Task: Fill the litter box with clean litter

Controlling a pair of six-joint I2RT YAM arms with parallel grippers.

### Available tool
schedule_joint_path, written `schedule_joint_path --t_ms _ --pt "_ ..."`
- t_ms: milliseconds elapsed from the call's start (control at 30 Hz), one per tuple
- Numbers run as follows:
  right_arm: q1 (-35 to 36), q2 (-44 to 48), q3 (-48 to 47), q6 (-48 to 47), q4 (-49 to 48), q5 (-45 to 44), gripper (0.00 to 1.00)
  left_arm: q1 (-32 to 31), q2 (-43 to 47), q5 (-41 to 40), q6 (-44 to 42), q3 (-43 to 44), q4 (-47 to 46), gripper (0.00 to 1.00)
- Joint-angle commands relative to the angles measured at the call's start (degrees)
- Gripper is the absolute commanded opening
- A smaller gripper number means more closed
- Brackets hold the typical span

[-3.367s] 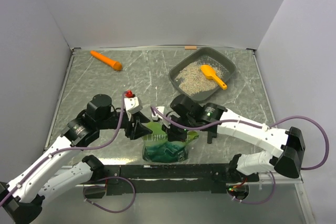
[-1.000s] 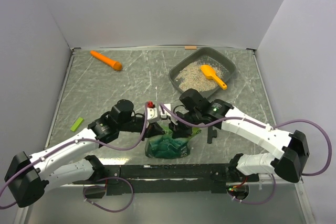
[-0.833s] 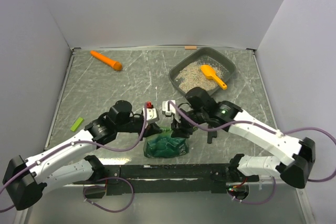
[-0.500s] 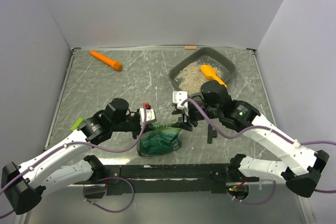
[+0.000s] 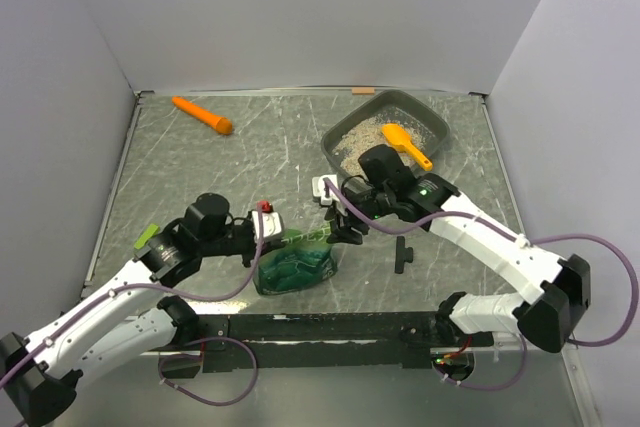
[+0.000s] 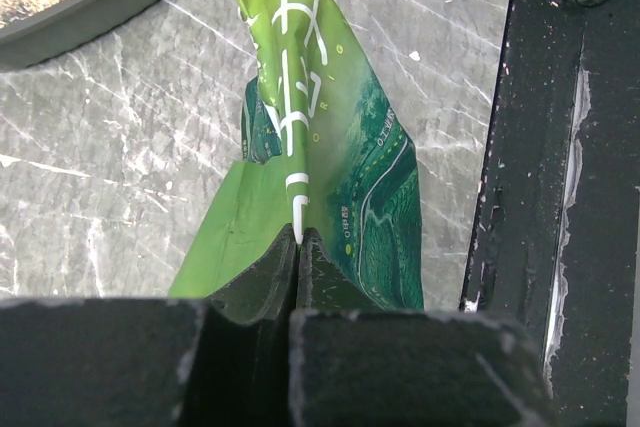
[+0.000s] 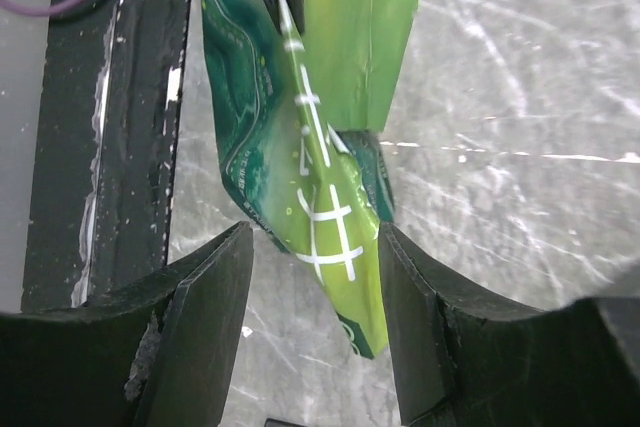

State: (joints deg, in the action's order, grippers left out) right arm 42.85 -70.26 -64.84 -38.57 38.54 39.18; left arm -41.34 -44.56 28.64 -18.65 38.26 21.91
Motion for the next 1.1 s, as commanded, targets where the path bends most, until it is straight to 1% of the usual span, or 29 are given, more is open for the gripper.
schedule_joint_path --t_ms 0,133,233,367,433,467,500,533,567,633,700,767,800,833,900,933,1000,1067 --pt "-0.14 -1.19 -1.34 -3.27 -2.15 4.32 0.60 0.47 5.44 1.50 1.07 -0.64 -9.25 0.01" --pt "-0.05 -3.21 -0.12 -3.10 -3.56 4.94 0.60 0.47 7.72 1.77 1.60 -1.26 -9.34 0.01" --pt "-0.14 -4.79 0.24 -3.53 -2.95 6.60 0.59 0.56 8.60 1.94 1.95 -1.78 -9.78 0.01" --pt "-0.14 -6.73 1.73 -3.53 -3.83 6.70 0.58 0.47 8.96 2.29 2.13 -1.87 -9.87 0.01" --pt "-0.05 -7.96 1.56 -3.88 -3.13 6.96 0.53 0.47 8.87 2.38 2.31 -1.87 -9.78 0.01" --pt "-0.13 -8.31 1.56 -3.97 -2.60 6.79 0.49 0.47 8.87 2.47 2.22 -1.87 -9.78 0.01" --pt "-0.05 -8.84 1.38 -4.06 -2.34 6.44 0.26 0.56 8.87 2.47 2.22 -1.79 -9.52 0.01" --pt "-0.13 -9.02 1.03 -4.15 -2.07 5.74 0.07 0.47 8.87 2.38 2.13 -1.79 -9.43 0.01" --pt "-0.14 -9.19 0.94 -3.45 -1.98 3.30 0.00 0.56 8.96 2.03 2.22 -1.96 -9.52 0.01" --pt "-0.14 -9.37 -0.02 -3.88 -0.15 1.09 0.00 0.47 9.57 1.50 2.13 -1.96 -9.61 0.01" --pt "-0.40 -7.89 -0.38 -2.83 -1.18 -3.20 0.00 0.56 9.75 0.01 1.61 -2.05 -9.96 0.01" --pt "-1.45 -6.48 -0.90 -1.61 -2.94 -4.10 0.00 0.82 8.26 -1.04 -0.32 -0.39 -10.14 0.01" --pt "-1.89 -5.60 -1.69 -1.16 -4.95 -4.72 0.00 1.26 6.95 -0.96 -2.16 0.75 -9.44 0.01" --pt "-2.07 -5.59 -2.74 -1.16 -4.97 -4.99 0.00 1.79 3.89 -0.44 -3.05 2.07 -7.95 0.01" --pt "-2.16 -6.72 -6.59 -1.16 -3.75 -5.60 0.00 3.89 0.54 2.62 -4.89 6.28 -6.80 0.01" --pt "-2.16 -7.08 -7.83 -1.42 -2.35 -5.95 0.00 4.51 -2.52 3.34 -5.42 7.78 -6.19 0.01" --pt "-2.16 -7.17 -10.12 -1.42 -1.90 -6.22 0.00 6.09 -5.00 3.96 -6.48 11.91 -5.13 0.01" --pt "-2.24 -6.30 -10.31 -1.16 -2.86 -5.87 0.00 7.58 -7.64 4.66 -8.23 15.68 -4.08 0.01"
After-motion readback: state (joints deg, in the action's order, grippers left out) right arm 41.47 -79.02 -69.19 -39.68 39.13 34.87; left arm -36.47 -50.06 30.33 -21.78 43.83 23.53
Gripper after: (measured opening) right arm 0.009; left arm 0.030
